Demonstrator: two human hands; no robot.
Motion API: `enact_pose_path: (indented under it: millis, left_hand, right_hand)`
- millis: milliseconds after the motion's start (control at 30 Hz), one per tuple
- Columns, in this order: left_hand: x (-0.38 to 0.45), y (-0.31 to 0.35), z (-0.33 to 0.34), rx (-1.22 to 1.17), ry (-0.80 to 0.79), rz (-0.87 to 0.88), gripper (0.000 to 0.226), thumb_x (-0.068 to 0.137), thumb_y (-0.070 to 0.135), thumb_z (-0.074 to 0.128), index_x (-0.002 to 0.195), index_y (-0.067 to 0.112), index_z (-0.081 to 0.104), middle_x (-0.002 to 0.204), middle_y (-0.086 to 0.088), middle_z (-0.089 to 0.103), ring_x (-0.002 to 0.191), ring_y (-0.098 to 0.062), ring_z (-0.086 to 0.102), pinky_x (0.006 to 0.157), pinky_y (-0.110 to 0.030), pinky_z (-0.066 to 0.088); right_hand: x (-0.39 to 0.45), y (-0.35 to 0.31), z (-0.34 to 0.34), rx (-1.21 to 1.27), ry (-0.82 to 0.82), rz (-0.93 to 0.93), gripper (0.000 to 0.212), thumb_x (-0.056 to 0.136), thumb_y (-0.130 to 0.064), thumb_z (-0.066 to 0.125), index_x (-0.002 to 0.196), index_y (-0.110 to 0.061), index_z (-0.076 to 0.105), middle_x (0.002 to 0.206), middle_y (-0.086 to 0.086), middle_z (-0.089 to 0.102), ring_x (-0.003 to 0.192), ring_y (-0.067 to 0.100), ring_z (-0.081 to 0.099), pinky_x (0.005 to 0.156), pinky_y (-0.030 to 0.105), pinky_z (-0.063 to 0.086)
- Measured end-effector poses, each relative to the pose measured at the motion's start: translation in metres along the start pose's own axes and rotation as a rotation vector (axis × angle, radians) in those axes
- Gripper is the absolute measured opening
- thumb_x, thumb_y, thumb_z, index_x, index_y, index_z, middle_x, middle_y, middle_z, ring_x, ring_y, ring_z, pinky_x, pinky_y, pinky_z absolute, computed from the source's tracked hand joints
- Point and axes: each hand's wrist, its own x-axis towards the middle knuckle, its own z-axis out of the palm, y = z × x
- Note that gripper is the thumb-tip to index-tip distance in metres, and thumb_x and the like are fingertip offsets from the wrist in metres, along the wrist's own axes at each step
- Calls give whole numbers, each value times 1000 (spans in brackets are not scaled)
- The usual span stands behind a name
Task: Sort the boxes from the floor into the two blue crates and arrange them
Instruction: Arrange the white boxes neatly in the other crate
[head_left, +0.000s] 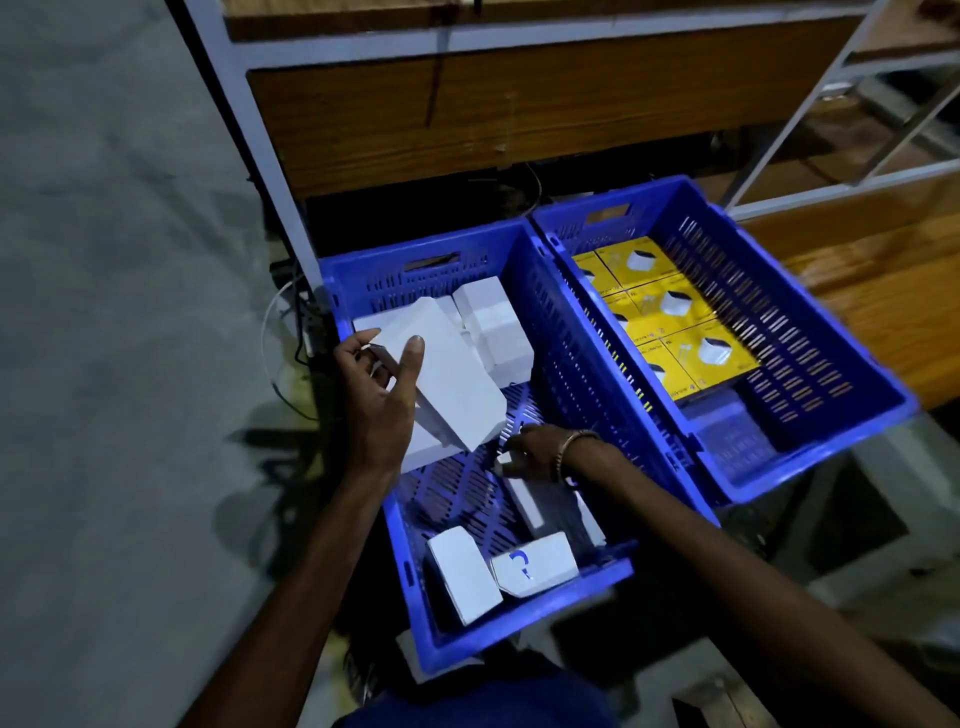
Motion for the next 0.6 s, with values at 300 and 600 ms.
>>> enact_pose_path:
  millis: [300, 600]
  left_hand:
    - [1, 3, 1, -22, 11, -56, 49, 91, 40, 74, 125, 18, 45, 82, 8, 51, 73, -11, 52, 76, -46, 50]
    - [-2, 7, 8, -289, 3, -336, 31, 98, 27, 72, 114, 16, 48, 108, -6, 70, 96, -16, 68, 77, -39, 59]
  right_hand:
    - [-121, 15, 13, 101, 514, 19, 57, 95, -73, 29, 95, -28, 64, 99, -5, 61, 106, 21, 56, 82, 44, 54]
    - [-157, 14, 42, 320, 548, 82, 50, 93, -76, 33, 82, -33, 54, 82, -11, 58, 85, 12, 56, 74, 38, 50]
